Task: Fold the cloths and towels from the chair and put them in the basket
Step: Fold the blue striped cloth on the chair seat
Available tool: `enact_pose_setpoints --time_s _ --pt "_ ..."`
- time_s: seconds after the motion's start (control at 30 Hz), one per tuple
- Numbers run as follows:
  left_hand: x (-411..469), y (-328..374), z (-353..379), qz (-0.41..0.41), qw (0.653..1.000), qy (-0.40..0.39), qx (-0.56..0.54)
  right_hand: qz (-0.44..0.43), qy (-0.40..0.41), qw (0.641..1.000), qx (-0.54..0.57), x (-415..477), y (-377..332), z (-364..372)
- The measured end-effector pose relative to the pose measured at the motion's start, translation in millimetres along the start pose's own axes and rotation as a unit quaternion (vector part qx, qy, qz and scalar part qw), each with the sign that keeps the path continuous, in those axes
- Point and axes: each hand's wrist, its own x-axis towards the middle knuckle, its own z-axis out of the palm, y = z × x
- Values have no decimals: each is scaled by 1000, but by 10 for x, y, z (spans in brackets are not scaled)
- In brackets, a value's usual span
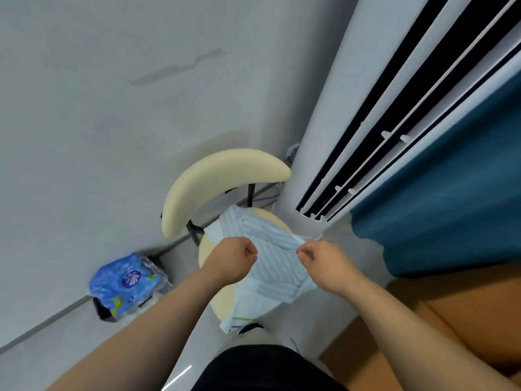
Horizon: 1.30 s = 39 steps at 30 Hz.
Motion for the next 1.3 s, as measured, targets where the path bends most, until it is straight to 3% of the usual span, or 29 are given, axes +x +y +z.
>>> enact_pose_setpoints --time_s 0.3,0.47,0.6,1.03,1.3 --pt "467 416 243 -109 990 77 -41 -113 -89 988 -60 1064 383 -382" --pt "405 666 699 -215 962 133 -102 -189 -161 963 -104 1468 643 -447" --pt "401 843 1148 -263 937 151 -170 -200 -202 951 -121 1748 915 -381" --pt "1315 467 2900 -248 943 107 -197 -172 -178 963 -106 2734 2133 745" --pt "2011 -76 3851 -168 974 142 -52 -193 -121 971 -74 3333 2705 1576"
